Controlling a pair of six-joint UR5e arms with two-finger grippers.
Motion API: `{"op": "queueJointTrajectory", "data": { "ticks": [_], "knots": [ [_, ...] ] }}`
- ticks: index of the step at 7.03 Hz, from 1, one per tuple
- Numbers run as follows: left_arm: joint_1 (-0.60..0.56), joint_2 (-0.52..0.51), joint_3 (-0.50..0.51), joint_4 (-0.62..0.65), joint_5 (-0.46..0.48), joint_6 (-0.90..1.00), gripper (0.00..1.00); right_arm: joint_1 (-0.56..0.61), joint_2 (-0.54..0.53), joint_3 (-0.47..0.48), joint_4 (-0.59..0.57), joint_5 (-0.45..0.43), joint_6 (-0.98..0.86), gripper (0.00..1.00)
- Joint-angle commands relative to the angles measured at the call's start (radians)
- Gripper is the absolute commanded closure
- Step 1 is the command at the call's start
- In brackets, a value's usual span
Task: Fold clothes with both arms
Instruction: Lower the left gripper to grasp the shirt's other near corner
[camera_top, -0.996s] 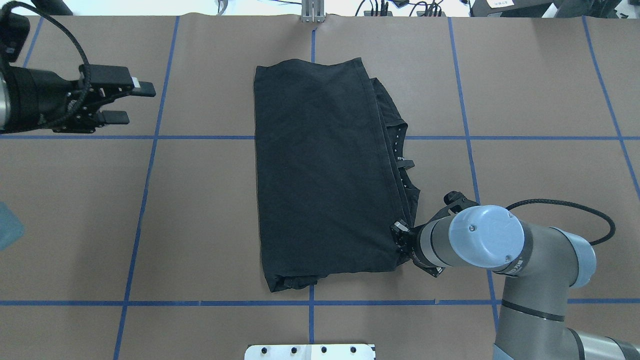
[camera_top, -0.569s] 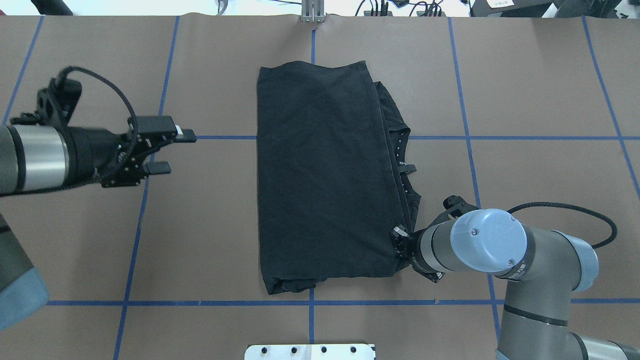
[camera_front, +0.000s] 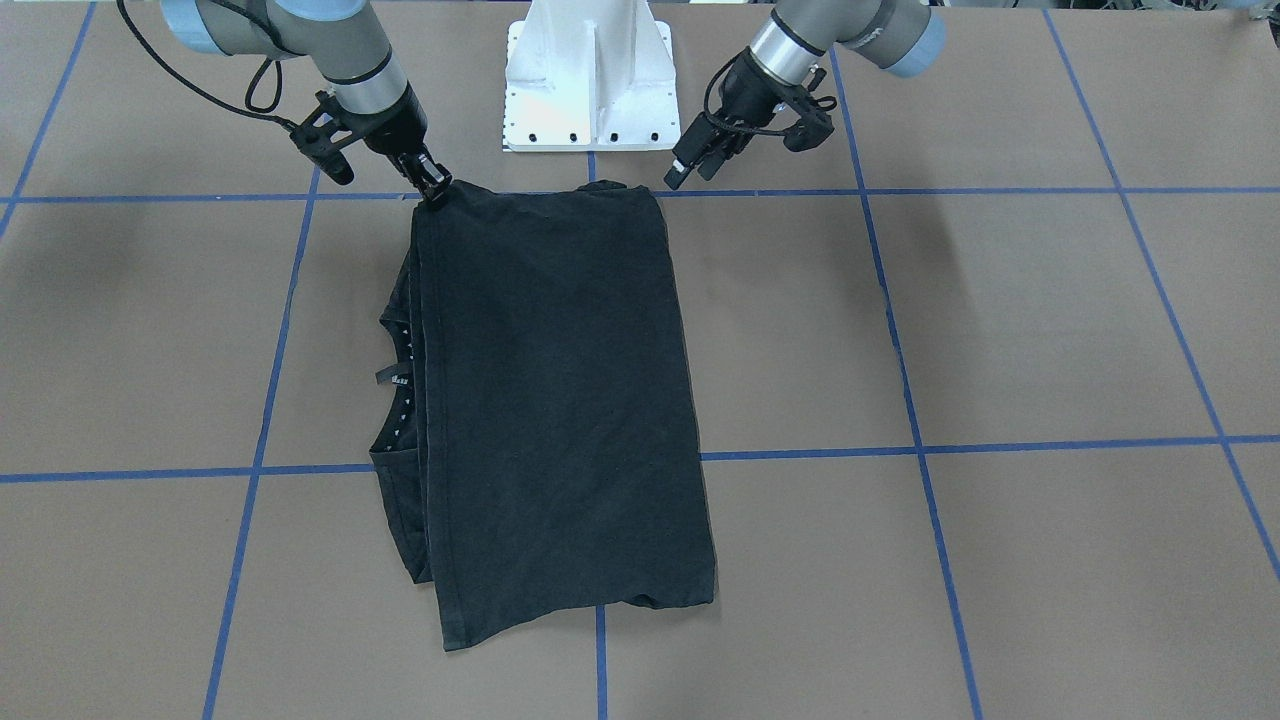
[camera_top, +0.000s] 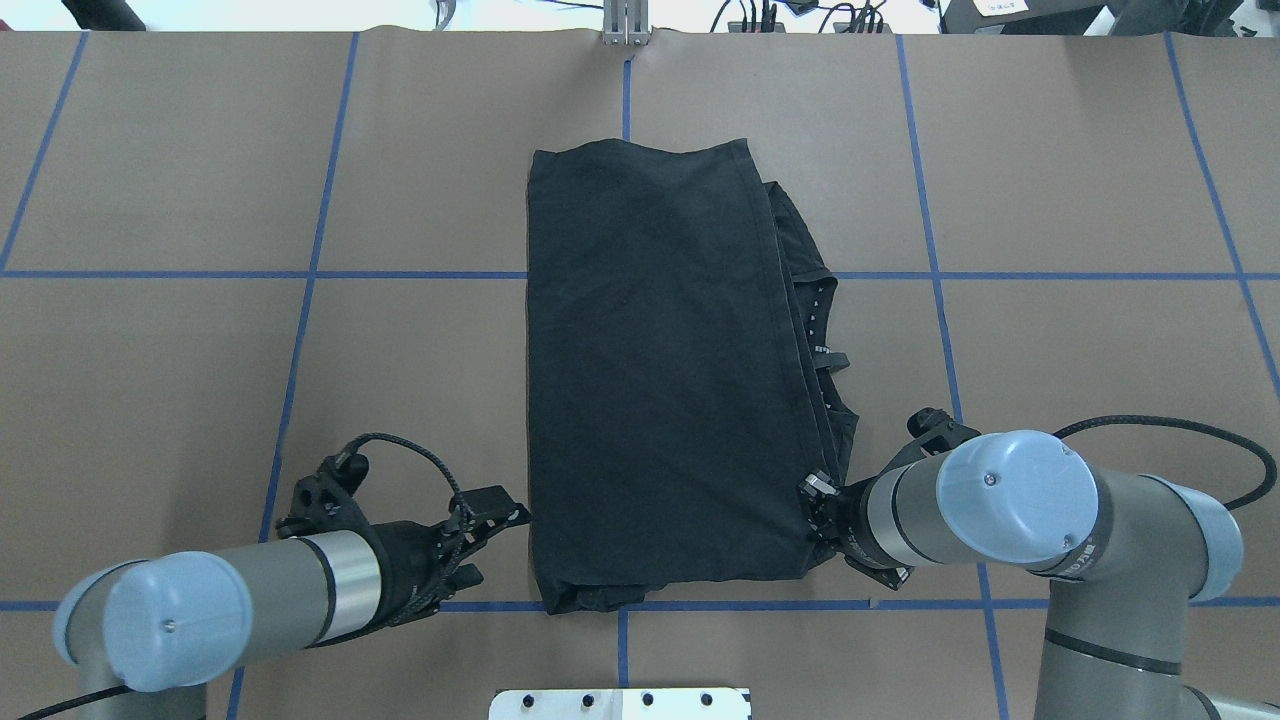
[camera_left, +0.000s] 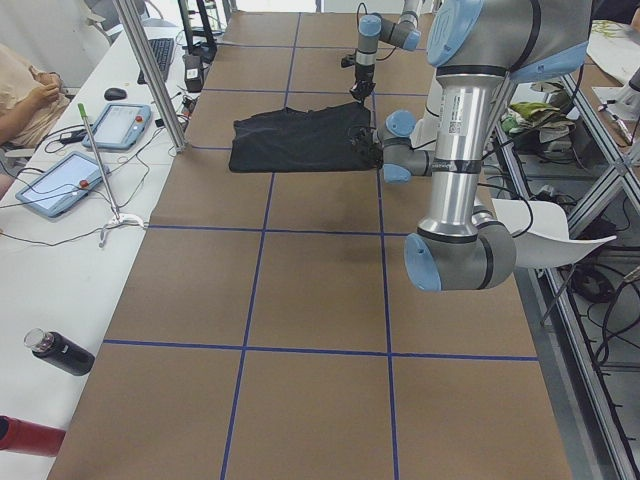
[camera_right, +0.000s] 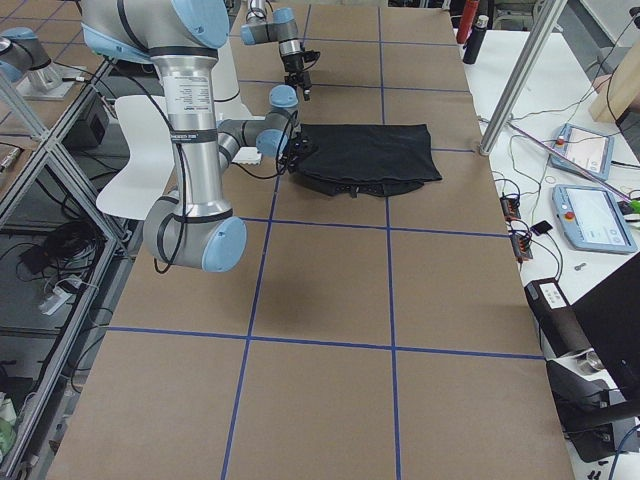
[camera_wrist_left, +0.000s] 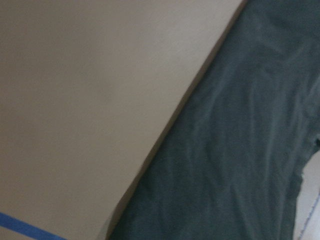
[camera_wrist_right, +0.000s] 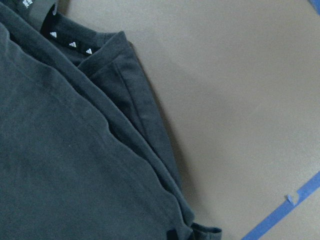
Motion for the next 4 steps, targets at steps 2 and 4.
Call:
{"op": "queueJointTrajectory", "data": {
  "ticks": [2,4],
  "knots": [
    [0.036,-0.084,0.091,0.026,0.002,-0.014,0.15,-0.003,0.006,0.001,0.000,-0.001,0.000,1.00],
    [0.069,-0.078,0.093,0.026,0.004,-0.023,0.21,-0.003,0.006,0.000,0.000,-0.001,0.000,1.00]
  ]
}}
